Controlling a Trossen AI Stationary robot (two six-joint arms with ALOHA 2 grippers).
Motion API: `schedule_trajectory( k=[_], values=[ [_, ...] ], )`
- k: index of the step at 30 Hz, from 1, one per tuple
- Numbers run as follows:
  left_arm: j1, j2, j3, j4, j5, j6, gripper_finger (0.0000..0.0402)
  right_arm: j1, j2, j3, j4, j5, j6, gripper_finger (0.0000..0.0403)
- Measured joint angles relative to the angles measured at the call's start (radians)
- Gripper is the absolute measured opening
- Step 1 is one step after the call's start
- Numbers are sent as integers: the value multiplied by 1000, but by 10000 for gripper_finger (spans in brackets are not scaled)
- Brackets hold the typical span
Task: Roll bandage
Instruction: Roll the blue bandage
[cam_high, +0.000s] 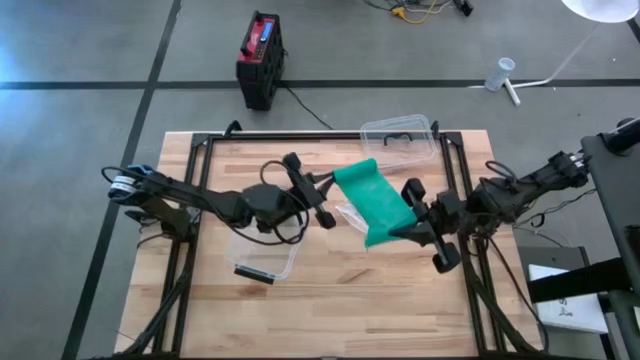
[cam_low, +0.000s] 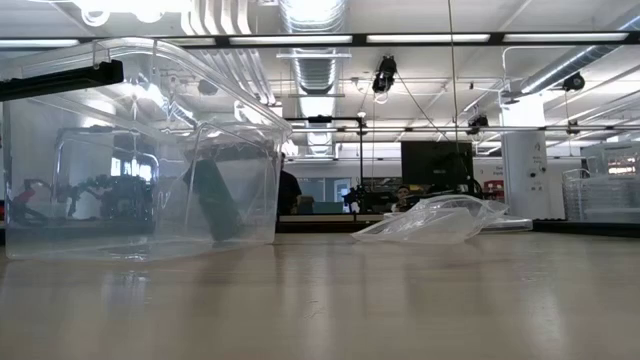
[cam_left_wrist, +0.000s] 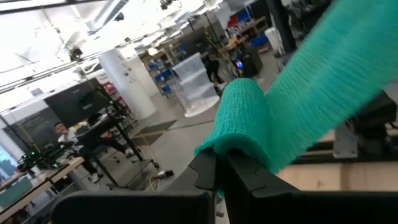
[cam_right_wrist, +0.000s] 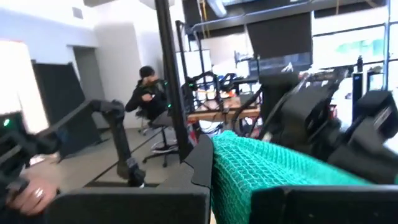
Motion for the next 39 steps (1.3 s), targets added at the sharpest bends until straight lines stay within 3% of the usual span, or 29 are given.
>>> schedule_trajectory(
  k=[10, 24, 39],
  values=[
    [-26, 99, 0, 2, 90, -63, 0, -56, 0, 37, -3, 106, 0, 0],
    [-92, 191, 1, 24, 113, -135, 0, -155, 4, 35, -2, 117, 39, 0],
    [52, 172, 1, 126, 81, -132, 0, -149, 37, 34, -1, 3, 116, 0]
  ],
)
